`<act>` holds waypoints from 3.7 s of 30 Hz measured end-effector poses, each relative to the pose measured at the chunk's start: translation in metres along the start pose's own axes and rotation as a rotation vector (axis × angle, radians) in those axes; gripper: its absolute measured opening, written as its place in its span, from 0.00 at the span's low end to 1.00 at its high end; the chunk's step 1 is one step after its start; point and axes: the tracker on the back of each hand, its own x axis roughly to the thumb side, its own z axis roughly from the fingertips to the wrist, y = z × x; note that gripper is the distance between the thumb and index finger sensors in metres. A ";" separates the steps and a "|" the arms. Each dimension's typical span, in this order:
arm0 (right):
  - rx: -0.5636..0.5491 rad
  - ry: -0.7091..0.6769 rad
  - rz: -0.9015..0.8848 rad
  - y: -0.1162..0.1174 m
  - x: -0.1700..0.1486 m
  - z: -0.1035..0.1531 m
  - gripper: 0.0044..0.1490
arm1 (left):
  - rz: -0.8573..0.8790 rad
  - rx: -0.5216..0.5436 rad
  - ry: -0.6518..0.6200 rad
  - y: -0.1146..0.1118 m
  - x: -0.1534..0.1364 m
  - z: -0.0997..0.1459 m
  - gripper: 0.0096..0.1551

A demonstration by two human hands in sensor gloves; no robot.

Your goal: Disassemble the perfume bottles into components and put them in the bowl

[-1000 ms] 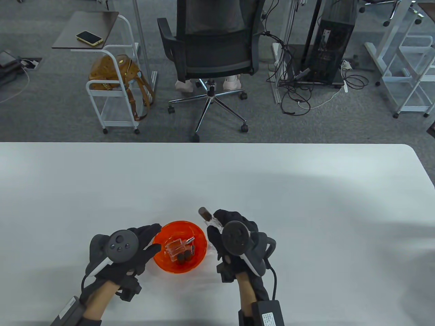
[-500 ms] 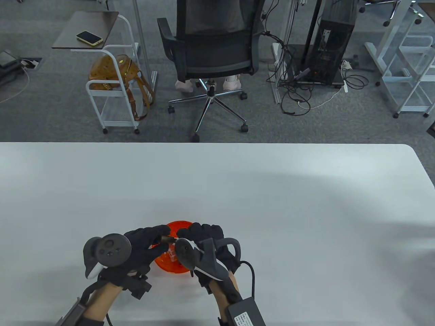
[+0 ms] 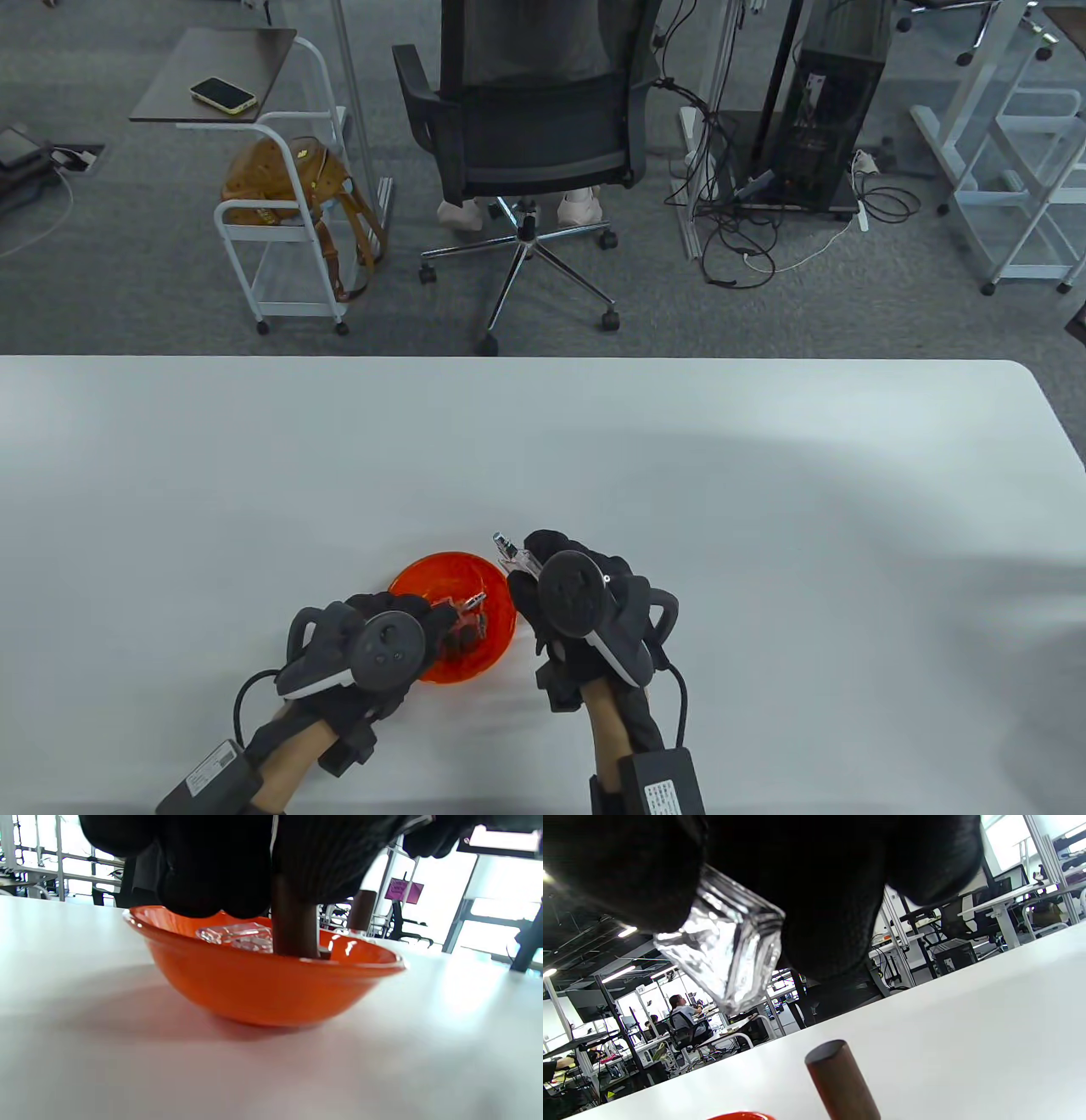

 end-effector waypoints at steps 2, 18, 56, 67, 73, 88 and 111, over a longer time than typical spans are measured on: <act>0.011 -0.006 -0.002 0.002 0.001 0.000 0.36 | -0.041 -0.018 0.010 -0.002 0.003 -0.001 0.32; 0.159 -0.154 0.098 0.031 0.036 0.009 0.35 | 0.331 0.341 0.051 0.034 -0.031 0.022 0.41; 0.184 -0.267 0.116 0.053 0.063 0.021 0.35 | 0.507 0.238 0.080 0.022 -0.049 0.016 0.31; 0.185 -0.269 0.101 0.052 0.065 0.022 0.35 | 0.528 0.252 0.095 0.024 -0.053 0.018 0.30; 0.171 -0.273 0.100 0.048 0.064 0.021 0.35 | 0.502 0.265 0.098 0.025 -0.051 0.018 0.27; 0.182 -0.273 0.104 0.052 0.064 0.021 0.35 | 0.496 0.239 0.084 0.022 -0.052 0.017 0.31; 0.184 -0.270 0.098 0.050 0.063 0.021 0.35 | 0.563 0.231 0.047 0.020 -0.053 0.016 0.33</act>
